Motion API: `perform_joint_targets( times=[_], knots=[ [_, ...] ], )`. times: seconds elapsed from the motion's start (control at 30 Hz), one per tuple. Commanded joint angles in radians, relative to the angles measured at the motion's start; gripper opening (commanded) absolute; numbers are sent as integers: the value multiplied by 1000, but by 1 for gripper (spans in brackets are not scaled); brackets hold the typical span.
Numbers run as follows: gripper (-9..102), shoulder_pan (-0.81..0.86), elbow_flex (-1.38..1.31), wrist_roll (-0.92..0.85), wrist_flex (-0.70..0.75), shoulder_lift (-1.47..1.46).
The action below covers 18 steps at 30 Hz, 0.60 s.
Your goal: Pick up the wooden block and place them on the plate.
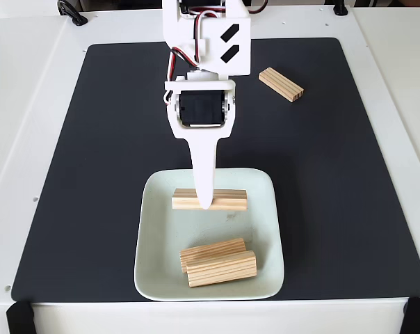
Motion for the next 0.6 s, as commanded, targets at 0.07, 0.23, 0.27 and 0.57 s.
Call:
perform_joint_targets(
  times=[0.07,0.23,0.27,0.57],
  knots=[
    [0,-11,-58,-55,-18,-20],
    [0,-8,-164,-103,-15,-92],
    [0,-5,-186,-103,-15,-106],
    [0,3,-252,-103,-9,-167]
  ],
)
